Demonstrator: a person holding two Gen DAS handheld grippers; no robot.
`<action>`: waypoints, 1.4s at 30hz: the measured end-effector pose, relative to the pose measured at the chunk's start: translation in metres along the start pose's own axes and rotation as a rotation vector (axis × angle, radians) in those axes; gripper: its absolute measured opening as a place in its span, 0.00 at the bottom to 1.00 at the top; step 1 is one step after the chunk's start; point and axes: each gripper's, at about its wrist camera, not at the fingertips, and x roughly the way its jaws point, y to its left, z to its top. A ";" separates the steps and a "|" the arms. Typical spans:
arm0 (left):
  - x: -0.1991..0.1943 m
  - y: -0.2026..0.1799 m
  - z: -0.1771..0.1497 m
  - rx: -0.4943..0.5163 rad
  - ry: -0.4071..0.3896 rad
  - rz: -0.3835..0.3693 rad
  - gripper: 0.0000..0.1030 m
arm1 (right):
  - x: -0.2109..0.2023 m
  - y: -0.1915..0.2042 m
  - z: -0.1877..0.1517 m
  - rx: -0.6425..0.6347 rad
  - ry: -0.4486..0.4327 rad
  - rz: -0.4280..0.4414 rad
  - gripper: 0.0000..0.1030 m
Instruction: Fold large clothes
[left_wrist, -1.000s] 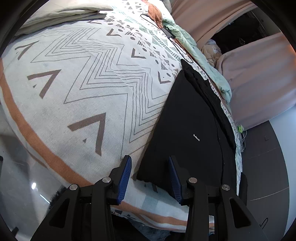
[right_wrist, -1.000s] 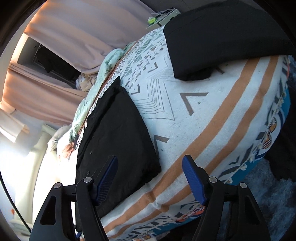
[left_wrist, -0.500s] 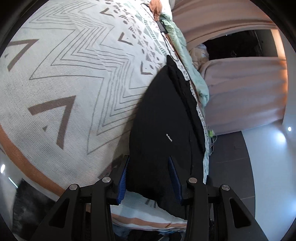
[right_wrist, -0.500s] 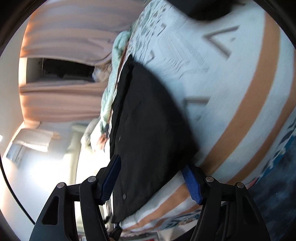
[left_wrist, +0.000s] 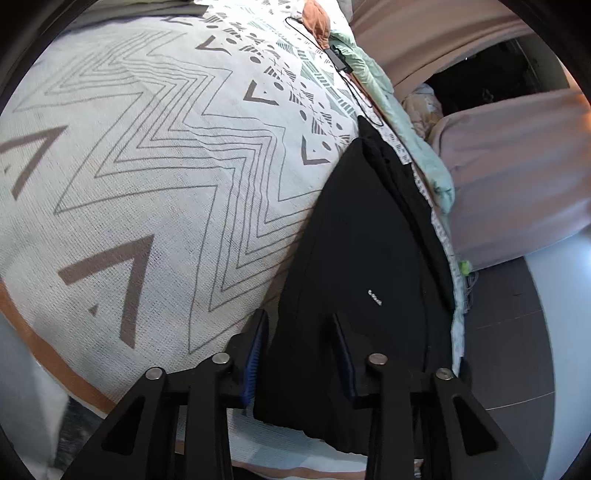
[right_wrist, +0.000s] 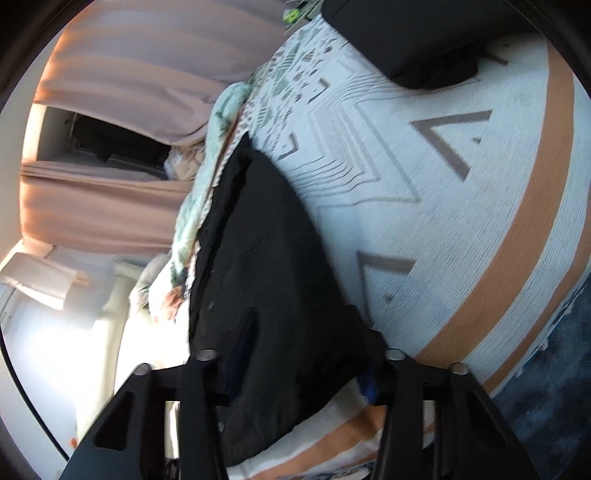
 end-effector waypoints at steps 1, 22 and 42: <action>-0.001 0.000 0.000 0.001 -0.001 0.008 0.30 | 0.001 -0.003 0.001 0.018 -0.003 -0.009 0.28; -0.113 -0.027 0.015 0.129 -0.090 -0.084 0.10 | -0.091 0.089 -0.035 -0.098 -0.036 0.128 0.09; -0.277 -0.048 0.008 0.199 -0.255 -0.222 0.10 | -0.194 0.178 -0.079 -0.232 -0.034 0.307 0.09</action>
